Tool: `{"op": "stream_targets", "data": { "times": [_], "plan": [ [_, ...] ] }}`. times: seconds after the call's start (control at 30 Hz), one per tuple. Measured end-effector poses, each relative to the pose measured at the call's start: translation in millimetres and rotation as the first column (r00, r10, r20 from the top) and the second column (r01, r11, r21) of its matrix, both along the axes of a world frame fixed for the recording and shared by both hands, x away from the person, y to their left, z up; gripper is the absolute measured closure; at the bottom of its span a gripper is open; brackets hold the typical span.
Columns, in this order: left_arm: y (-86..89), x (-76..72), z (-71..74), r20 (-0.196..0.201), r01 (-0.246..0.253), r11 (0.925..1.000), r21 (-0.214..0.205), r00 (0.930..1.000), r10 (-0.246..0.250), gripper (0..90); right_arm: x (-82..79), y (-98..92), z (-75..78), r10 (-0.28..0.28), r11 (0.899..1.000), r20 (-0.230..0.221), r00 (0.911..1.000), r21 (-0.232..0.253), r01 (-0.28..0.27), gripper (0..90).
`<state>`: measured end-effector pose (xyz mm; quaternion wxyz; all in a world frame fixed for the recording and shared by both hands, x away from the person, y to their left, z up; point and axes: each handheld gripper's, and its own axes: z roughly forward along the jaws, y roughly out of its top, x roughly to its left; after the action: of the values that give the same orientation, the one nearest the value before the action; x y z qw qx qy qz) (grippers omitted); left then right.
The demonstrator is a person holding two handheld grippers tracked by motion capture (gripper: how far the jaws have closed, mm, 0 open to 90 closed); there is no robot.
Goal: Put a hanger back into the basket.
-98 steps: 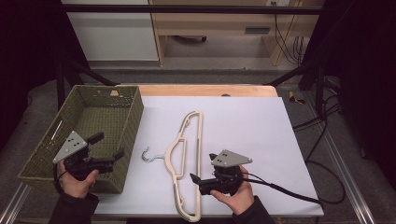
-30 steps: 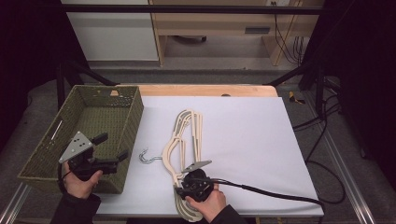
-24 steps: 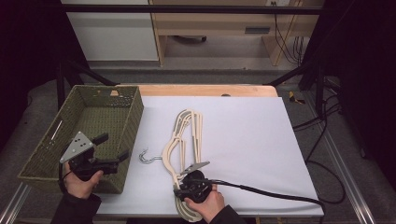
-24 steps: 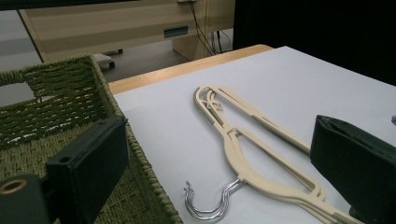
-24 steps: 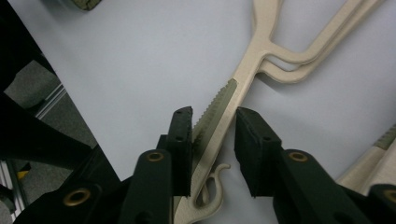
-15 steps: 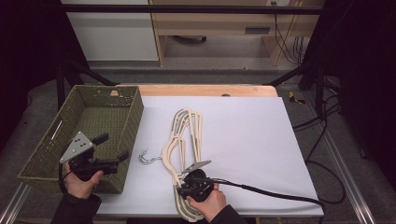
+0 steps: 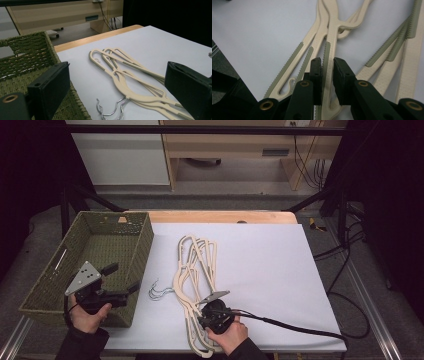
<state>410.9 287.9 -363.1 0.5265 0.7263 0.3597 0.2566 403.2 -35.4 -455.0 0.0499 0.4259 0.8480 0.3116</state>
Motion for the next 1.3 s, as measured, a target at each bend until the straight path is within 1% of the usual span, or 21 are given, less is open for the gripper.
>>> {"op": "stream_targets", "data": {
  "times": [0.03,0.07,0.1,0.13,0.17,0.2,0.27,0.33,0.43,0.47,0.57,0.63,0.67,0.73,0.8,0.97,1.1,1.13,1.17,1.23,1.3],
  "plan": [
    [-1.0,-0.1,-0.1,0.0,0.004,1.0,-0.002,1.0,-0.004,7.3,0.5,0.7,-0.5,0.003,1.0,0.015,0.9999,0.018,-0.003,70.5],
    [-2.0,-0.3,-0.1,0.0,0.006,1.0,-0.003,1.0,-0.006,7.6,1.5,1.6,-2.6,0.018,1.0,0.028,0.9995,0.02,-0.019,68.7],
    [-3.5,-0.7,-0.1,0.001,0.01,0.9999,-0.002,1.0,-0.01,7.6,1.5,1.6,-2.6,0.018,1.0,0.028,0.9995,0.02,-0.019,68.7],
    [-5.3,-1.2,0.1,0.0,0.013,0.9999,-0.001,0.9999,-0.013,7.9,2.3,2.5,-4.9,0.018,1.0,0.034,0.9992,0.015,-0.019,68.2],
    [-7.8,-2.1,0.4,0.002,0.015,0.9999,-0.001,0.9999,-0.015,8.0,3.7,2.3,-8.6,0.031,1.0,0.055,0.998,-0.001,-0.031,68.3],
    [-9.8,-2.9,0.7,0.002,0.018,0.9998,0.001,0.9998,-0.018,8.0,3.9,4.5,-11.9,0.013,1.0,0.042,0.999,-0.021,-0.012,68.0],
    [-14.2,-4.1,0.9,-0.002,0.017,0.9998,-0.003,0.9999,-0.017,8.0,3.4,3.8,-12.7,0.035,0.999,0.071,0.9969,-0.032,-0.032,69.9],
    [-19.6,-5.0,0.7,-0.008,0.021,0.9998,-0.003,0.9997,-0.021,7.7,2.1,4.3,-13.1,0.019,0.999,0.086,0.9961,-0.049,-0.015,76.5],
    [-27.0,-6.5,0.0,-0.013,0.034,0.9994,0.008,0.9993,-0.034,7.7,3.6,2.9,-12.3,0.012,0.998,0.081,0.9967,-0.055,-0.007,78.5],
    [-29.3,-6.9,-0.6,-0.017,0.038,0.9992,0.009,0.9991,-0.038,7.7,3.7,2.4,-10.7,-0.015,0.998,0.069,0.9975,-0.058,0.019,79.7],
    [-35.1,-6.3,-3.5,-0.034,0.057,0.9982,0.018,0.9979,-0.056,7.8,3.8,1.1,-8.6,-0.017,0.998,0.074,0.9971,-0.052,0.021,79.9],
    [-38.6,-5.6,-5.7,-0.045,0.066,0.9975,0.025,0.9969,-0.064,7.8,4.2,-0.6,-7.1,-0.007,0.999,0.081,0.9967,-0.05,0.011,80.0],
    [-40.4,-5.2,-6.8,-0.052,0.073,0.9969,0.028,0.9961,-0.071,8.5,5.0,-3.0,-5.2,-0.004,0.999,0.079,0.9969,-0.035,0.007,80.0],
    [-43.8,-4.5,-9.0,-0.064,0.086,0.9957,0.035,0.9945,-0.083,8.9,5.1,-4.5,-3.7,-0.004,0.999,0.077,0.997,-0.033,0.007,80.1],
    [-47.7,-3.8,-11.3,-0.075,0.096,0.9944,0.045,0.9929,-0.092,9.6,5.4,-8.0,0.5,-0.02,1.0,0.072,0.9972,-0.005,0.02,80.1],
    [-56.2,-2.1,-17.4,-0.103,0.117,0.9907,0.068,0.9886,-0.11,13.0,6.4,-19.4,12.3,-0.013,0.999,0.087,0.9961,0.034,0.01,80.1],
    [-60.4,-2.3,-20.7,-0.102,0.122,0.9903,0.066,0.9881,-0.115,17.1,6.8,-27.5,21.4,-0.007,0.997,0.104,0.9946,0.075,-0.001,80.1],
    [-61.0,-2.5,-21.1,-0.099,0.122,0.9902,0.068,0.9885,-0.115,17.6,6.6,-28.2,23.0,-0.016,0.997,0.097,0.9952,0.082,0.008,80.1],
    [-61.6,-2.4,-21.8,-0.098,0.121,0.9902,0.071,0.9887,-0.114,18.8,6.8,-29.8,24.4,-0.012,0.996,0.097,0.9952,0.091,0.003,80.1],
    [-63.6,-0.1,-25.2,-0.113,0.128,0.9889,0.075,0.9864,-0.119,21.5,6.0,-31.3,27.6,-0.023,0.995,0.088,0.9958,0.101,0.014,80.1],
    [-66.6,2.1,-27.2,-0.135,0.124,0.9877,0.096,0.9847,-0.11,25.7,5.9,-33.3,29.4,-0.014,0.995,0.099,0.995,0.103,0.003,80.1]
  ]
}}
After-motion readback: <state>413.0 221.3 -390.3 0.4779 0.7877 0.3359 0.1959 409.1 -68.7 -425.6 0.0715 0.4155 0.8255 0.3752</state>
